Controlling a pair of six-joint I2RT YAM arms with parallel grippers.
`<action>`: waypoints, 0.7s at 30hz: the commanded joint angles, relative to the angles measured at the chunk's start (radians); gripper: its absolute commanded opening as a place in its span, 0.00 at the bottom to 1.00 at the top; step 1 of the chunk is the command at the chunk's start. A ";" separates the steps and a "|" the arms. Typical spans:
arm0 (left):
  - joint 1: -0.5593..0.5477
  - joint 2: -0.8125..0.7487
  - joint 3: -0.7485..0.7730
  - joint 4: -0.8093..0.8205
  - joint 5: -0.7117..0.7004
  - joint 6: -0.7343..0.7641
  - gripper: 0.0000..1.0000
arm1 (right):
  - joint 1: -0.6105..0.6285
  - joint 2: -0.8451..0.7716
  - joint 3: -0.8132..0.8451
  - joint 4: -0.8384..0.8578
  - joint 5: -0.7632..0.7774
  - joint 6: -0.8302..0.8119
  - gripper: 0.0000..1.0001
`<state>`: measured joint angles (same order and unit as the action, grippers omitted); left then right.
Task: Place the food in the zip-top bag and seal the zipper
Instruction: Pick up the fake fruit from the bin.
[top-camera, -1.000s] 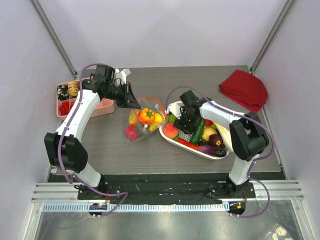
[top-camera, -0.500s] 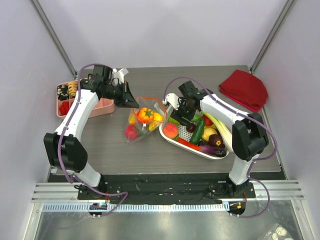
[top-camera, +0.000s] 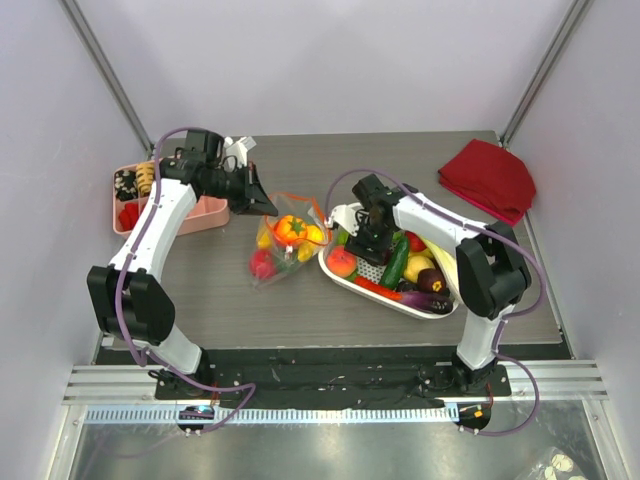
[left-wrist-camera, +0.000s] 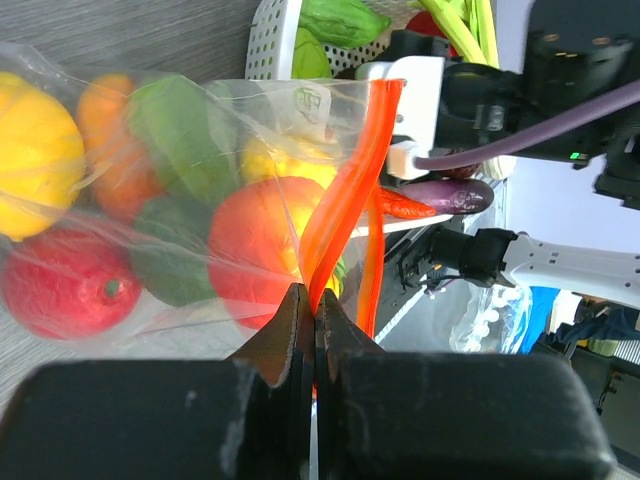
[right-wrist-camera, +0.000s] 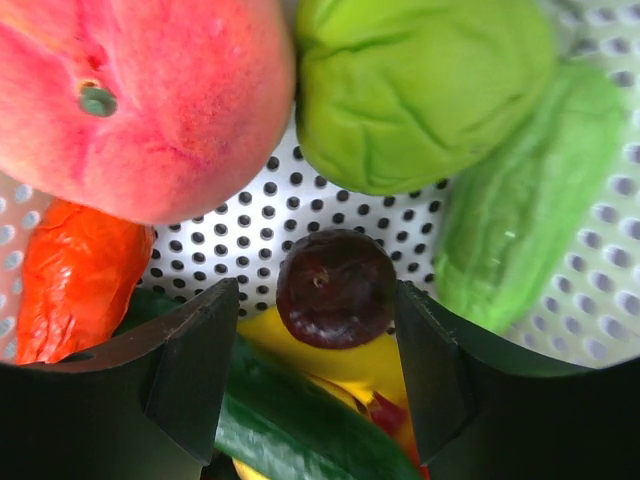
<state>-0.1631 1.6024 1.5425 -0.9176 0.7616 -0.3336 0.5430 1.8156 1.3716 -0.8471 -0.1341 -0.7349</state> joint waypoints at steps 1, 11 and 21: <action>0.005 -0.015 0.027 0.003 0.025 0.002 0.00 | 0.011 0.036 -0.017 -0.001 0.053 -0.032 0.68; 0.005 -0.004 0.033 0.008 0.027 -0.001 0.00 | 0.014 0.044 -0.020 0.010 0.079 -0.041 0.60; 0.017 -0.009 0.030 0.005 0.030 0.008 0.00 | -0.006 -0.105 0.067 0.100 -0.035 0.098 0.37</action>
<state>-0.1612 1.6039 1.5425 -0.9180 0.7631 -0.3336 0.5499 1.8503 1.3769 -0.8337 -0.1040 -0.7185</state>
